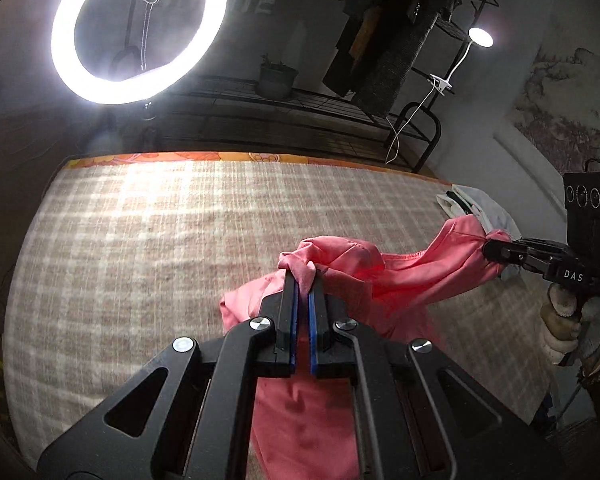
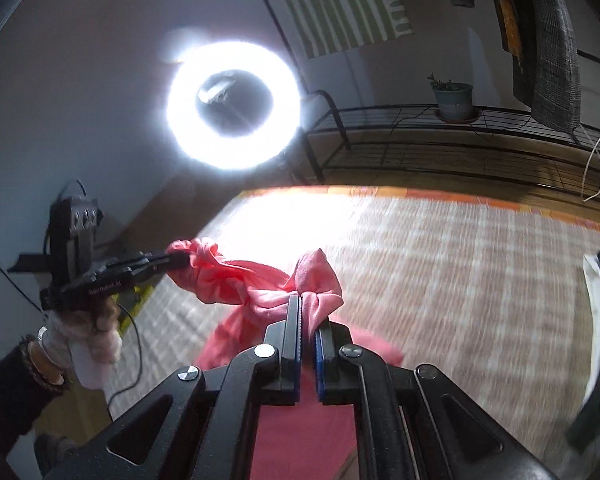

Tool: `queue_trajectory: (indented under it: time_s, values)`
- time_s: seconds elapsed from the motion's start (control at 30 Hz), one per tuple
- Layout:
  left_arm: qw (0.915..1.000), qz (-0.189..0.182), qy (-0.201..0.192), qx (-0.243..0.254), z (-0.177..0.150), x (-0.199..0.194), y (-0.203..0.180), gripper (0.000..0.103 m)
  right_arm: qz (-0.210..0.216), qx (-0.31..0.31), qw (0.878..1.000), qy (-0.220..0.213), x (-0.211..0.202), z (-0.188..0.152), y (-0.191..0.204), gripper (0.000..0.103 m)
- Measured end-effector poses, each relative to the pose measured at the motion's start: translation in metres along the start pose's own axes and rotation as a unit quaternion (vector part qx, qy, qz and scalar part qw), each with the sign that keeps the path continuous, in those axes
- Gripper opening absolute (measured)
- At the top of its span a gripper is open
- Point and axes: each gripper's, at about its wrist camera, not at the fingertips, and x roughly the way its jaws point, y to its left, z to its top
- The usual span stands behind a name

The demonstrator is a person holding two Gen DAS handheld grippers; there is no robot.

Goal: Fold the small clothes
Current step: 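Lift the collar with the left tool while the right tool pinches the shirt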

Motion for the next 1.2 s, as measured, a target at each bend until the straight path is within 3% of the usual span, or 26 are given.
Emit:
queue_trajectory:
  time_s: [0.27, 0.6, 0.73, 0.8, 0.83, 0.97, 1.0, 1.03, 1.1, 1.2]
  values:
    - [0.9992, 0.026, 0.029, 0.008, -0.056, -0.005, 0.000, 0.001, -0.036, -0.023, 0.999, 0.030, -0.002, -0.053, 0.026, 0.002]
    - [0.9965, 0.051, 0.058, 0.033, -0.103, -0.017, 0.004, 0.001, -0.086, -0.080, 0.993, 0.024, -0.017, -0.101, 0.040, 0.004]
    - [0.9957, 0.051, 0.068, 0.036, -0.123, -0.033, 0.004, 0.001, -0.106, -0.108, 0.988, 0.039, -0.033, -0.125, 0.044, 0.010]
    - [0.9958, 0.059, 0.061, 0.033, -0.129, -0.044, 0.004, 0.001, -0.101, -0.100, 0.989, 0.037, -0.042, -0.131, 0.040, 0.020]
    - [0.9966, 0.055, 0.056, 0.025, -0.131, -0.048, 0.005, 0.001, -0.096, -0.096, 0.990, 0.034, -0.046, -0.133, 0.039, 0.030]
    - [0.9975, 0.046, 0.048, 0.024, -0.132, -0.048, -0.007, 0.003, -0.069, -0.085, 0.994, 0.018, -0.048, -0.137, 0.044, 0.032]
    - [0.9971, 0.044, 0.052, 0.035, -0.131, -0.043, -0.015, 0.010, -0.062, -0.085, 0.994, 0.018, -0.044, -0.138, 0.046, 0.032]
    - [0.9963, 0.040, 0.059, 0.048, -0.130, -0.037, -0.024, 0.028, -0.056, -0.090, 0.994, 0.021, -0.039, -0.140, 0.050, 0.032]
    - [0.9945, 0.043, 0.063, 0.073, -0.131, -0.027, -0.037, 0.047, -0.049, -0.117, 0.991, 0.037, -0.023, -0.145, 0.063, 0.033]
    - [0.9892, 0.071, 0.071, 0.107, -0.129, -0.007, -0.050, 0.047, -0.049, -0.152, 0.985, 0.059, -0.001, -0.153, 0.079, 0.040]
